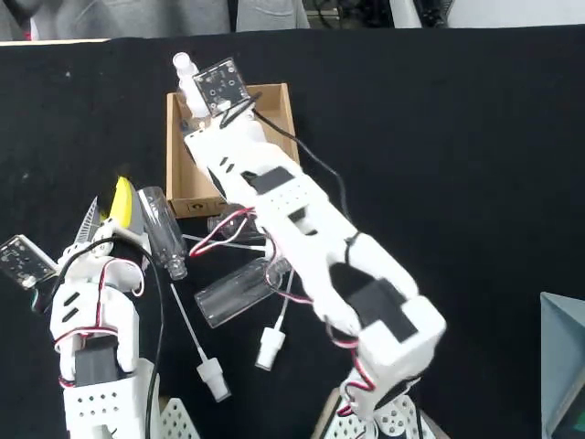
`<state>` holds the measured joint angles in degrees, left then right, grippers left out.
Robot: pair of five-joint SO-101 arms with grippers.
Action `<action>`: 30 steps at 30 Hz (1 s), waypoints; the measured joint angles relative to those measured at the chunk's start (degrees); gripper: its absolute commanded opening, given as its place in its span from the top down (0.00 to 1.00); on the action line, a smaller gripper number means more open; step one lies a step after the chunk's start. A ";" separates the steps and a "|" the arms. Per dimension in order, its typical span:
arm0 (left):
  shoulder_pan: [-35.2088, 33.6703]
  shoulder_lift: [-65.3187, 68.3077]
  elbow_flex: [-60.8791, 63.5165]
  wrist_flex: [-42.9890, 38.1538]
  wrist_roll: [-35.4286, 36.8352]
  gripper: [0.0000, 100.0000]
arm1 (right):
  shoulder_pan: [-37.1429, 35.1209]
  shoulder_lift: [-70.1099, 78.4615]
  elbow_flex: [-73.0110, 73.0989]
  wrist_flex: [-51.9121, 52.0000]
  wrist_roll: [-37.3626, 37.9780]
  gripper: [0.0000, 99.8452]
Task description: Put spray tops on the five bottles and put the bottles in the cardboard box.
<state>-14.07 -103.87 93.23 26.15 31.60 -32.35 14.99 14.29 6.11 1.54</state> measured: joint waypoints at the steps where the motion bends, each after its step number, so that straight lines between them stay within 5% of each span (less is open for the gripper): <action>1: 0.00 0.00 0.00 -0.09 0.00 0.84 | 0.00 1.14 -0.79 0.00 0.00 0.90; 21: -2.11 0.00 0.00 -0.18 0.18 0.84 | 0.00 15.21 -12.57 -0.35 0.00 0.90; 30: -2.11 0.00 0.00 -0.18 1.76 0.84 | 0.00 17.14 -10.46 -11.96 0.00 0.90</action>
<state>-16.18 -103.87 93.23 25.98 33.36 -32.35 32.13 3.82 -5.85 1.54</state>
